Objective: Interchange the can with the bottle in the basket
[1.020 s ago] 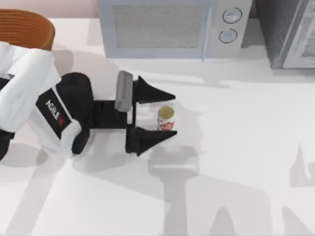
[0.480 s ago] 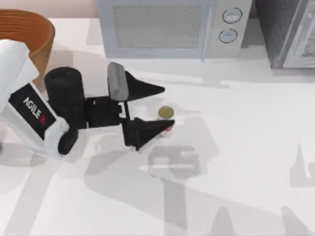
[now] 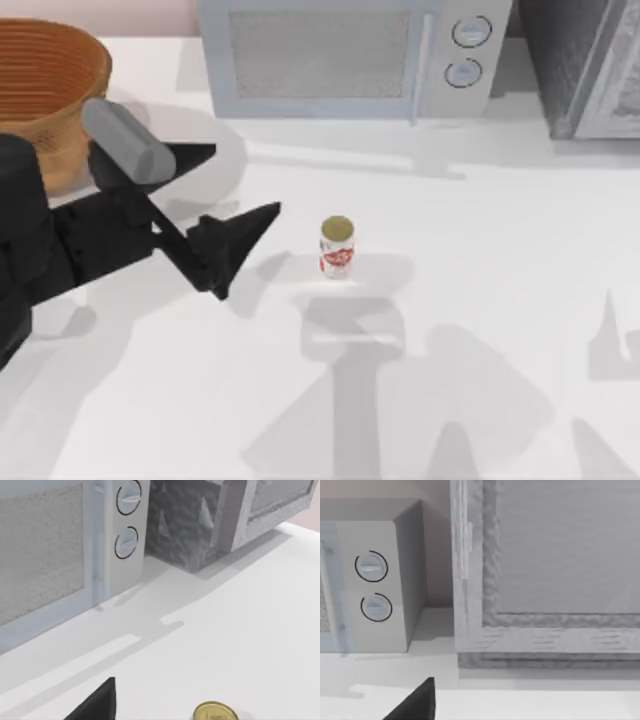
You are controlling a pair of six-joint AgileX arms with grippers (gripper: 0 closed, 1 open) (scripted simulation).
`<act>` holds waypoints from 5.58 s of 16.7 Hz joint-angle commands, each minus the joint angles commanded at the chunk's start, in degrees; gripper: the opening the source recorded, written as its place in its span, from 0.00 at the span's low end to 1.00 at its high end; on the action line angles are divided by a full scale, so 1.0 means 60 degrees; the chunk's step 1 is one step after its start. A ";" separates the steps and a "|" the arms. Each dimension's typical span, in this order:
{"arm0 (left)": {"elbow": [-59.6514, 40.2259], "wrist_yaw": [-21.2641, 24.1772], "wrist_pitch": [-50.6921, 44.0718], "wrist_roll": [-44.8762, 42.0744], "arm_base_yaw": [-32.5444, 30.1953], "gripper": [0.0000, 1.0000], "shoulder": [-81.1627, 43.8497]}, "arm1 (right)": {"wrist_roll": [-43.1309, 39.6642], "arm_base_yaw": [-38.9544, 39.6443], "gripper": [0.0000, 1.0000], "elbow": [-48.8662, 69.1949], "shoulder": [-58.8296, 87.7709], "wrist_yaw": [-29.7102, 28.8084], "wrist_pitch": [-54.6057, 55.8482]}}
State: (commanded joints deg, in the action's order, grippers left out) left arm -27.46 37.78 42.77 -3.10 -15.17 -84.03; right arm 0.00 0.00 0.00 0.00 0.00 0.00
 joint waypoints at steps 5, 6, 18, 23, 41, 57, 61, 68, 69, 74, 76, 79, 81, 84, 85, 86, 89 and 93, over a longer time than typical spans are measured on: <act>0.2389 -0.2732 -0.2947 0.0022 0.0670 1.00 0.6076 | 0.0000 0.0000 1.00 0.0000 0.0000 0.0000 0.0000; 0.2771 -0.3216 -0.3489 0.0054 0.0843 1.00 0.7191 | 0.0000 0.0000 1.00 0.0000 0.0000 0.0000 0.0000; 0.4578 -0.6297 -0.7128 0.0517 0.2528 1.00 1.4005 | 0.0000 0.0000 1.00 0.0000 0.0000 0.0000 0.0000; 0.4542 -0.6282 -0.7110 0.0508 0.2494 1.00 1.3973 | 0.0000 0.0000 1.00 0.0000 0.0000 0.0000 0.0000; 0.4311 -0.2846 0.1691 -0.0684 0.5853 1.00 0.2746 | 0.0000 0.0000 1.00 0.0000 0.0000 0.0000 0.0000; 0.4140 -0.1728 0.4933 -0.1033 0.6981 1.00 -0.1655 | 0.0000 0.0000 1.00 0.0000 0.0000 0.0000 0.0000; 0.3232 -0.2247 0.5467 -0.0836 0.6415 1.00 -0.3050 | 0.0000 0.0000 1.00 0.0000 0.0000 0.0000 0.0000; 0.2362 -0.2796 0.5887 -0.0634 0.5817 1.00 -0.4231 | 0.0000 0.0000 1.00 0.0000 0.0000 0.0000 0.0000; 0.2362 -0.2796 0.5887 -0.0634 0.5817 1.00 -0.4231 | 0.0000 0.0000 1.00 0.0000 0.0000 0.0000 0.0000; 0.2362 -0.2796 0.5887 -0.0634 0.5817 0.62 -0.4231 | 0.0000 0.0000 1.00 0.0000 0.0000 0.0000 0.0000; 0.2362 -0.2796 0.5887 -0.0634 0.5817 0.47 -0.4231 | 0.0000 0.0000 1.00 0.0000 0.0000 0.0000 0.0000; 0.2362 -0.2796 0.5887 -0.0634 0.5817 0.25 -0.4231 | 0.0000 0.0000 1.00 0.0000 0.0000 0.0000 0.0000; 0.2362 -0.2796 0.5887 -0.0634 0.5817 0.10 -0.4231 | 0.0000 0.0000 1.00 0.0000 0.0000 0.0000 0.0000; 0.2362 -0.2796 0.5887 -0.0634 0.5817 0.00 -0.4231 | 0.0000 0.0000 1.00 0.0000 0.0000 0.0000 0.0000; 0.2362 -0.2796 0.5887 -0.0634 0.5817 0.00 -0.4231 | 0.0000 0.0000 1.00 0.0000 0.0000 0.0000 0.0000; 0.2362 -0.2796 0.5887 -0.0634 0.5817 0.00 -0.4231 | 0.0000 0.0000 1.00 0.0000 0.0000 0.0000 0.0000; 0.2362 -0.2796 0.5887 -0.0634 0.5817 0.00 -0.4231 | 0.0000 0.0000 1.00 0.0000 0.0000 0.0000 0.0000; 0.2300 -0.2778 0.5771 -0.0639 0.5901 0.00 -0.4213 | 0.0000 0.0000 1.00 0.0000 0.0000 0.0000 0.0000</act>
State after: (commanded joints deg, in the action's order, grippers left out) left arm -13.67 21.12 77.40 -6.94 20.24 -109.31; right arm 0.00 0.00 0.00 0.00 0.00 0.00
